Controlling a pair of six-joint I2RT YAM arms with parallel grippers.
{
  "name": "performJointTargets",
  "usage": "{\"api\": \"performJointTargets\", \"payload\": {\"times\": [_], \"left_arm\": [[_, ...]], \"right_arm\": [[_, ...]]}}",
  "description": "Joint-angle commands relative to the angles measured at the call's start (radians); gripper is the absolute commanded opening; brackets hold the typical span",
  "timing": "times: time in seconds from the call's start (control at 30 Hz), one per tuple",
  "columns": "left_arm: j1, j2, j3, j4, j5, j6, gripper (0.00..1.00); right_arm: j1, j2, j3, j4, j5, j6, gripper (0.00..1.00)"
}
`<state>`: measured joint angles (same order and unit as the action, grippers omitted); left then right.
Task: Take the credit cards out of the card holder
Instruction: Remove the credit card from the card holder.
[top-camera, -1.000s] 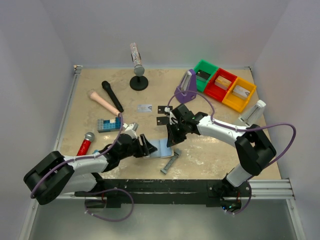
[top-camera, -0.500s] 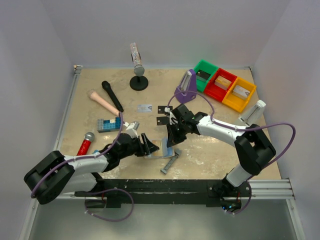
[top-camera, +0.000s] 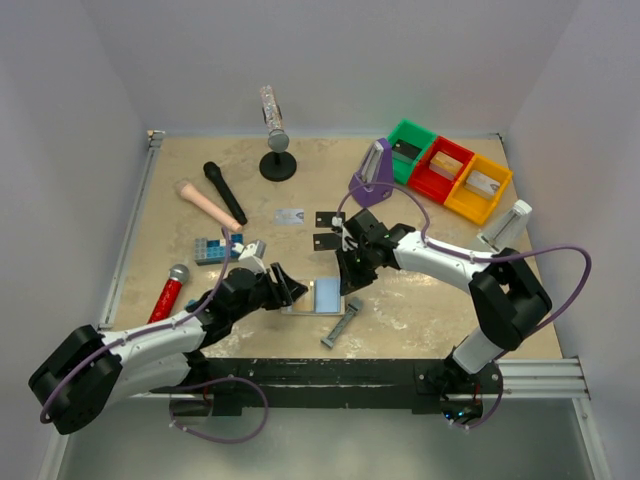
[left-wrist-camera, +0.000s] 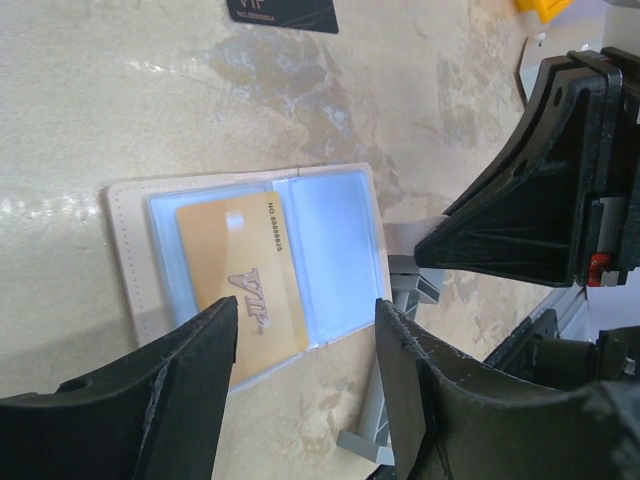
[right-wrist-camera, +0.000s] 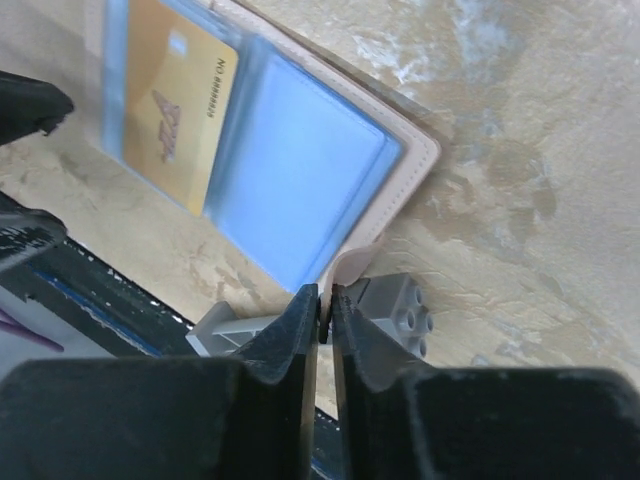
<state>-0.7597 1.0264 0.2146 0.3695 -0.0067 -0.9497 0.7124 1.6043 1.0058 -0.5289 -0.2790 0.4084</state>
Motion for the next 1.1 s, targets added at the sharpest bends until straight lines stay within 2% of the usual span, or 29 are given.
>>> {"api": "performJointTargets", "payload": {"times": [0.0, 0.13, 0.27, 0.4, 0.63, 0.87, 1.07], "left_arm": [[0.002, -0.041, 0.02, -0.069, -0.075, 0.046, 0.61], [0.002, -0.075, 0.019, -0.101, -0.093, 0.052, 0.6], [0.007, -0.111, 0.02, -0.113, -0.107, 0.066, 0.59], [0.022, -0.092, 0.045, -0.101, -0.087, 0.091, 0.56], [0.069, 0.009, 0.089, -0.092, -0.042, 0.106, 0.33], [0.071, 0.067, 0.066, -0.047, -0.05, 0.078, 0.27], [0.071, 0.115, 0.052, 0.009, -0.044, 0.062, 0.23]], "right_arm": [[-0.014, -0.004, 0.034, -0.052, 0.076, -0.029, 0.2], [-0.018, -0.04, 0.048, -0.086, 0.11, -0.037, 0.37], [-0.016, -0.125, 0.054, -0.076, 0.106, -0.046, 0.43], [-0.008, -0.194, 0.013, 0.055, -0.049, -0.017, 0.43], [-0.008, -0.13, -0.052, 0.292, -0.248, 0.111, 0.39], [-0.008, -0.047, -0.11, 0.47, -0.293, 0.204, 0.4], [-0.008, 0.017, -0.107, 0.506, -0.289, 0.228, 0.4]]}}
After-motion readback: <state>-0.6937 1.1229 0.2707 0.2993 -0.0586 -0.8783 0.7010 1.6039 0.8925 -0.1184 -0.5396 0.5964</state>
